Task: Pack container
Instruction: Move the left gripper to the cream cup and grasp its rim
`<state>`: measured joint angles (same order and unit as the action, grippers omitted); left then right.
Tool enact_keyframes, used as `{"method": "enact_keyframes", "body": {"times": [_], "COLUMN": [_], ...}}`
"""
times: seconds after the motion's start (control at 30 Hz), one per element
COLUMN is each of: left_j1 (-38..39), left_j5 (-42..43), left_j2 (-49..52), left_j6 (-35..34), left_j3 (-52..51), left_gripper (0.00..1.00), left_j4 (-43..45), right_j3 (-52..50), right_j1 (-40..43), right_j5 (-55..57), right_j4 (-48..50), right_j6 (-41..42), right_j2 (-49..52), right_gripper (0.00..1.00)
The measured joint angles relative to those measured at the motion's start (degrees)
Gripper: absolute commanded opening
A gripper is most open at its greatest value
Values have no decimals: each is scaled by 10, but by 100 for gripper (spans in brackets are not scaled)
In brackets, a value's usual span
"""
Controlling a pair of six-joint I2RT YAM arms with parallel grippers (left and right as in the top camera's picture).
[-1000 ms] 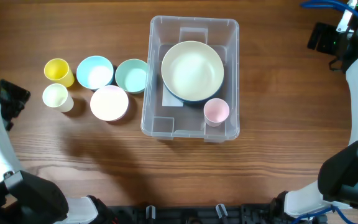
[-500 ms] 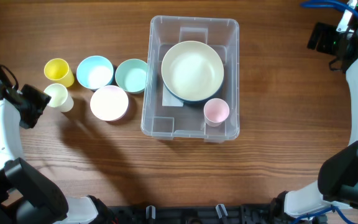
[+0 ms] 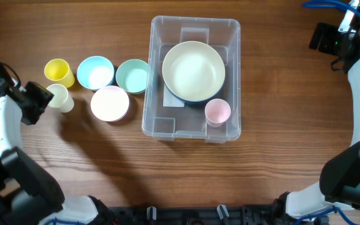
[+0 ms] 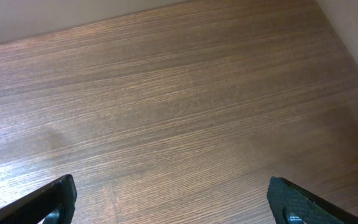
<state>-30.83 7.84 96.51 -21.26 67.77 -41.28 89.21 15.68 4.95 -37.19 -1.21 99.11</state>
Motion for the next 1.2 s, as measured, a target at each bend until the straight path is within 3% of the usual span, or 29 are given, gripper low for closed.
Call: {"method": "enact_keyframes", "body": {"times": [0.17, 0.2, 0.23, 0.27, 0.3, 0.33, 0.67, 0.9, 1.07, 1.2], "left_j1": [23, 27, 34, 38, 42, 45, 48, 49, 75, 132], "left_j5": [2, 2, 2, 2, 0, -3, -42, -67, -60, -20], "left_j2": [35, 38, 41, 42, 42, 42, 42, 41, 24, -3], "left_j6": [0, 0, 1, 1, 1, 4, 8, -24, -39, -45], "left_j3": [0, 0, 0, 0, 0, 0, 2, 37, 116, 187], "left_gripper": [54, 47, 25, 14, 6, 4, 4, 4, 4, 4], "left_j4": [8, 11, 14, 15, 15, 15, -32, -171, -233, -215], "right_j3": [0, 0, 0, 0, 0, 0, 0, 0, 0, 0], "right_j1": [0, 0, 0, 0, 0, 0, 0, 0, 0, 0], "right_j5": [0, 0, 0, 0, 0, 0, 0, 0, 0, 0], "right_j4": [0, 0, 0, 0, 0, 0, 0, 0, 0, 0], "right_j6": [0, 0, 0, 0, 0, 0, 0, 0, 0, 0], "right_j2": [0, 0, 0, 0, 0, 0, 0, 0, 0, 0], "right_gripper": [100, 100, 100, 100, 100, 100, 100, 100, 100, 99]}}
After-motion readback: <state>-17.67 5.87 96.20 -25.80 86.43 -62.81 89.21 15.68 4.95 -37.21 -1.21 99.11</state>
